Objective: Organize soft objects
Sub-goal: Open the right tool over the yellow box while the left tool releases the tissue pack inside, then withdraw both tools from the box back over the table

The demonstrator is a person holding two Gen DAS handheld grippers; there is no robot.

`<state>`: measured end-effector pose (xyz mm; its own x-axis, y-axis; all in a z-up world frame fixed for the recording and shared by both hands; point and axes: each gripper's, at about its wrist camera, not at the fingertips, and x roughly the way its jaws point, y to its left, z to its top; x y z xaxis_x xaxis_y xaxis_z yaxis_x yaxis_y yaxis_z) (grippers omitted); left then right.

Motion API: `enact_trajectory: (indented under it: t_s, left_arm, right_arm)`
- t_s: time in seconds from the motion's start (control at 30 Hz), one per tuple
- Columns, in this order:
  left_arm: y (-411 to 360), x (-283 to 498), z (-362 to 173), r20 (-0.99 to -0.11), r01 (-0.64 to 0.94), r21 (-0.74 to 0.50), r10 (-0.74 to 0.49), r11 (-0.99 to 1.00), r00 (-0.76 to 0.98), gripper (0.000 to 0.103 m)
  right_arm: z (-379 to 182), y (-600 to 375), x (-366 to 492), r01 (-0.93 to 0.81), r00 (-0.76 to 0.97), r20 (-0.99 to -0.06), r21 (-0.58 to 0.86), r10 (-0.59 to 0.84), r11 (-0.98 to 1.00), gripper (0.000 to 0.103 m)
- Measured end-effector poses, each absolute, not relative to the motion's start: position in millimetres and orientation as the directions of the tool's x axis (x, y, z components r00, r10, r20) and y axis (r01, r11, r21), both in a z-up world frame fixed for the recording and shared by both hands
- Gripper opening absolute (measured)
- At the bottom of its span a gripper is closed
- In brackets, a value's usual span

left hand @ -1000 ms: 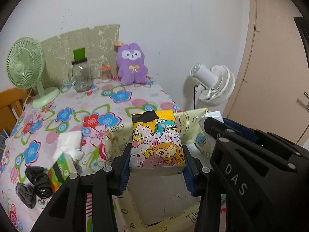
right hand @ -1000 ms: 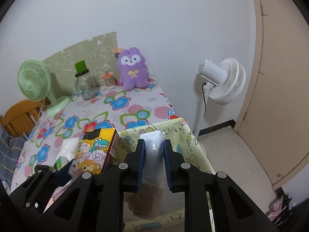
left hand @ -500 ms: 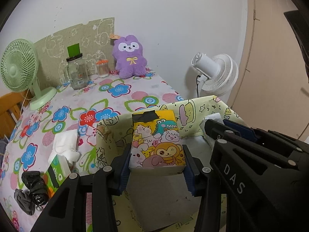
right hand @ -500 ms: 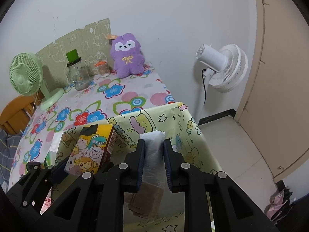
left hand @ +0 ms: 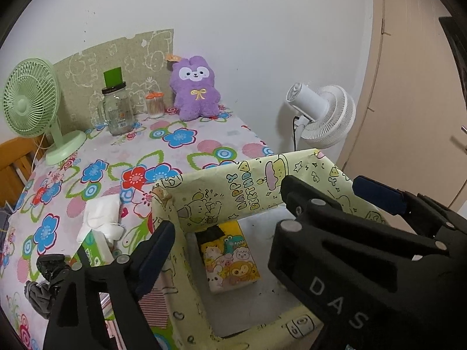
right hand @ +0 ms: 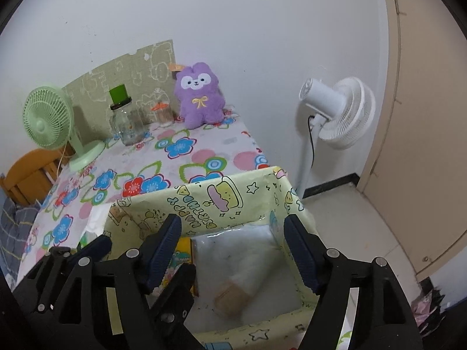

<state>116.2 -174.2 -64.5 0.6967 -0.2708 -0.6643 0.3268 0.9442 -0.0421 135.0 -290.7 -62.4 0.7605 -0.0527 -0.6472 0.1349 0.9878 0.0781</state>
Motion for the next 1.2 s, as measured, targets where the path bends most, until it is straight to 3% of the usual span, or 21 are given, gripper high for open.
enact_trajectory:
  t_s: [0.4,0.87,1.2]
  left_arm:
    - [-157.6,88.1,-44.1,-0.628,0.286,0.003,-0.221,0.958,0.746,0.098]
    - [-137.0,58.6,-23.1,-0.585,0.286,0.038,-0.211,0.957,0.783,0.099]
    - [-117.4,44.4,-14.5,-0.586,0.281,0.019,-0.217,0.959,0.781,0.099]
  right_arm:
    - [-47.4,-273.5,107.7,0.117,0.788,-0.612,0.05,-0.062,0.992,0.094]
    - [-28.0,-249.3,73.7,0.099,0.826,-0.562,0.061,-0.048,0.993,0.103]
    - [-14.4,-227.1,58.7,0.065,0.831,-0.554,0.014,-0.046,0.998,0.103]
